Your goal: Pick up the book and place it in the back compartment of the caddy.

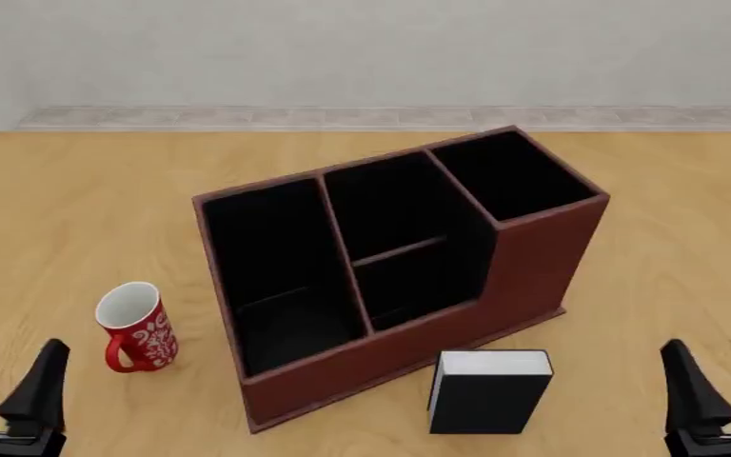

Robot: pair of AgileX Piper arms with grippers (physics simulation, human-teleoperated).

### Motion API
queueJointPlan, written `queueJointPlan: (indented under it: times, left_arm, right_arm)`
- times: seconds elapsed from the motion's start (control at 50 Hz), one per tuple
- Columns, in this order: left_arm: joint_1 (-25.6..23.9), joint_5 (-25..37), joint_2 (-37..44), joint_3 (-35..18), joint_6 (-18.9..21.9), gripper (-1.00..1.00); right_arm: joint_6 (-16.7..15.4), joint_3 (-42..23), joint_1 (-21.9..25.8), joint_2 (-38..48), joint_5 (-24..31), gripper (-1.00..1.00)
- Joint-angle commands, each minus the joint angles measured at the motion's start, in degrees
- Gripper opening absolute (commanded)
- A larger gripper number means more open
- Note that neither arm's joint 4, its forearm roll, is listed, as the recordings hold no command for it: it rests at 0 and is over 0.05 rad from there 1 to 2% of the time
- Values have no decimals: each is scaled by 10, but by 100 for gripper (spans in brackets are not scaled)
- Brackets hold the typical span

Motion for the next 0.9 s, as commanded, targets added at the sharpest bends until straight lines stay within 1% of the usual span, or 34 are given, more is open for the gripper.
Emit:
queueJointPlan:
  times: [0.02, 0.04, 0.06, 0.08, 0.1, 0.12, 0.16, 0.18, 0.2, 0.22, 0.26, 0.28, 0.32, 0.34, 0.36, 0.38, 0.4, 0.42, 0.44, 0.46, 0.5, 0.54, 0.58, 0.6, 0.62, 0.64, 0.66, 0.68, 0.74, 0.76, 0.82, 0.86, 0.88, 0.9]
  left_arm:
    - [-9, 7, -1, -5, 1, 100]
    - [-12, 12, -2, -10, 2, 100]
    - [-14, 13, -1, -11, 2, 100]
    - [-25, 13, -1, -11, 3, 100]
    - [-25, 12, -1, -11, 3, 100]
    - [-42, 13, 5, -18, 11, 100]
    - [-55, 24, -4, -31, 6, 100]
    - [-66, 24, -3, -40, 20, 100]
    - [-81, 23, -3, -38, 25, 100]
    - [-81, 23, -3, -38, 25, 100]
    - [-87, 31, -4, -51, 11, 100]
    - [-86, 44, -3, -64, 6, 100]
    - [-99, 54, 2, -80, 0, 100]
    - [-99, 54, 2, -80, 0, 100]
    - [-109, 52, 15, -85, -5, 100]
    - [-118, 48, 26, -87, -7, 100]
    - [-123, 41, 46, -87, -15, 100]
    - [-132, 31, 72, -86, -17, 100]
    - [-154, 42, 80, -98, -6, 100]
    - [-154, 42, 80, -98, -6, 100]
    - [-168, 37, 95, -98, -8, 100]
    - [-186, 35, 105, -102, -4, 100]
    - [-205, 25, 120, -103, -1, 100]
    - [-214, 26, 122, -105, -1, 100]
    - [-223, 25, 128, -107, -6, 100]
    - [-233, 23, 135, -108, -1, 100]
    - [-233, 22, 135, -108, -1, 100]
    - [-242, 22, 136, -109, 8, 100]
    - [-260, 27, 143, -117, 6, 100]
    - [-272, 24, 146, -120, 16, 100]
    - [-294, 19, 164, -131, 20, 100]
    - [-307, 14, 177, -140, 17, 100]
    - [-313, 12, 185, -142, 19, 100]
    - [-327, 7, 193, -145, 30, 100]
  right_arm:
    - [12, 0, -2, 27, -14, 100]
    - [2, -1, -1, 3, 0, 100]
    - [-6, -1, 0, -5, 1, 100]
    - [-1, -1, -1, -3, 3, 100]
    - [-1, -1, -1, -3, 3, 100]
    - [15, 0, -2, 23, -8, 100]
    - [7, -1, -1, 7, 1, 100]
    - [-4, -1, 0, -5, 2, 100]
    - [-5, -1, 0, -5, 3, 100]
    - [-5, -1, 0, -5, 3, 100]
    - [4, -1, -1, 2, 3, 100]
    - [16, 0, -2, 30, -15, 100]
    - [0, -1, -1, 0, 1, 100]
    - [0, -1, -1, 0, 1, 100]
    - [-6, -2, 0, -5, 2, 100]
    - [-3, 0, 0, -3, 0, 100]
    - [1, 0, -1, 3, -2, 100]
    - [15, 0, -2, 31, -16, 100]
    - [11, 0, -2, 33, -22, 100]
    - [11, 0, -2, 34, -23, 100]
    - [-5, 0, 0, 3, -6, 100]
    - [-1, -2, -1, 2, 0, 100]
    - [15, 0, -2, 42, -28, 100]
    - [14, 0, -2, 44, -30, 100]
    - [7, 0, -1, 28, -21, 100]
    - [-3, -2, 0, 5, -5, 100]
    - [-3, -2, 0, 3, -3, 100]
    - [-5, -4, 0, -2, 2, 100]
    - [11, 0, -2, 38, -28, 100]
    - [14, 0, -2, 46, -32, 100]
    - [-4, -1, 0, 6, -9, 100]
    - [1, -1, -1, 11, -9, 100]
    - [8, 0, -1, 26, -18, 100]
    - [15, 0, -2, 44, -30, 100]
